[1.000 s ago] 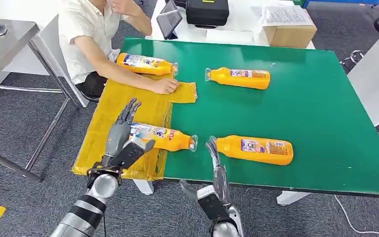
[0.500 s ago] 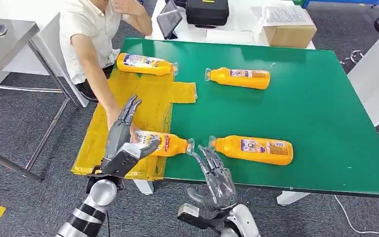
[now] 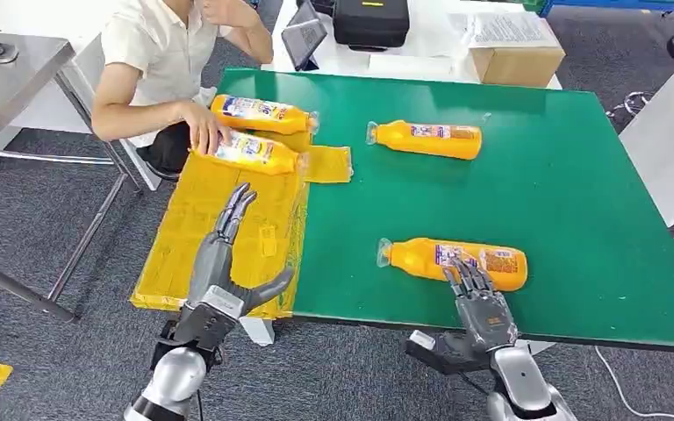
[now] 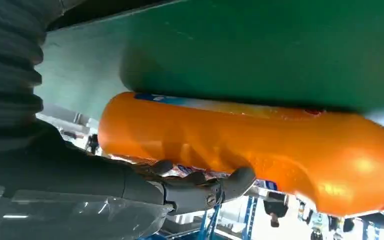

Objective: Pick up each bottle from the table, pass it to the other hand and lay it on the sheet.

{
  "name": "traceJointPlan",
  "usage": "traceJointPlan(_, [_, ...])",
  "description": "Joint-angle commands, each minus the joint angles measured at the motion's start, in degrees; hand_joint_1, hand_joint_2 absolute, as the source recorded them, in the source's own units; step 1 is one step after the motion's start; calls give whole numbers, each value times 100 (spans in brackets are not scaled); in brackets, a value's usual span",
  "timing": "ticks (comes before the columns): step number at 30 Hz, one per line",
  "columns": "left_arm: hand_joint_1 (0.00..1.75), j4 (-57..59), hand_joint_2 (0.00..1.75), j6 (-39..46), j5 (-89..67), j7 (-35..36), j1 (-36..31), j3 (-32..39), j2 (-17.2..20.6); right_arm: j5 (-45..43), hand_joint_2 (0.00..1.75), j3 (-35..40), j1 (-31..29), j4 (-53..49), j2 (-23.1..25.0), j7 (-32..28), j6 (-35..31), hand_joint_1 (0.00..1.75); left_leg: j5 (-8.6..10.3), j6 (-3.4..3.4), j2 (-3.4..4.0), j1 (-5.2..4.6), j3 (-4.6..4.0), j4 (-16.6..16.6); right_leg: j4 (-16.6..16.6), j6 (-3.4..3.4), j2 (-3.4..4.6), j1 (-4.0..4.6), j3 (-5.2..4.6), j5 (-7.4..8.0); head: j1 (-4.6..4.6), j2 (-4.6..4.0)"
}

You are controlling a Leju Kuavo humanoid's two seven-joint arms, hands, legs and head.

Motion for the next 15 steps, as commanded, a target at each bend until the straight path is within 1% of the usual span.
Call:
traceJointPlan(1, [0,-3,175,35,26,38,-5,-64,-7,355,175,343,-716,390,-361,249,-64,0,1,0,17,-1,5,4,3,-3,21,-2,0,7,2,0])
traceJointPlan(3, [0,-1,175,47,2,3,-19,-93,-4,475,175,491,-846,406,-403,299,-178,0,7,1,28,-2,1,6,1,2,33,-4,-1,16,2,0])
traceJointPlan(4, [0,-7,175,49,1,1,-19,-100,-6,492,175,512,-877,393,-396,308,-189,0,14,8,22,-8,-7,4,1,9,26,-9,-8,21,2,0])
traceJointPlan(7, [0,-39,175,32,-2,-17,-10,-131,12,485,175,557,-878,249,-394,261,-300,0,24,16,21,-23,-15,3,4,23,25,-25,-20,33,2,0])
traceJointPlan(8, [0,-29,175,27,-9,-23,-16,-153,21,629,175,637,-855,124,-430,263,-437,0,20,11,33,-19,-10,8,6,18,38,-21,-17,34,2,0])
traceJointPlan(9, [0,-14,175,29,-9,-23,-22,-159,19,585,175,631,-828,72,-409,254,-517,0,29,17,26,-23,-18,7,5,23,30,-24,-23,37,2,0])
traceJointPlan(11, [0,-12,175,29,-9,-23,-21,-161,17,585,175,640,-818,72,-396,255,-515,0,41,21,17,-27,-33,3,2,27,21,-27,-36,46,4,0])
traceJointPlan(13, [0,-12,175,29,-9,-23,-21,-161,17,585,175,640,-818,72,-396,255,-515,0,43,16,27,-27,-36,4,5,17,31,-27,-42,52,2,0])
traceJointPlan(15, [0,-12,175,29,-9,-23,-21,-161,17,585,175,640,-818,72,-396,255,-515,0,49,17,19,-30,-46,1,3,26,22,-29,-51,58,2,0])
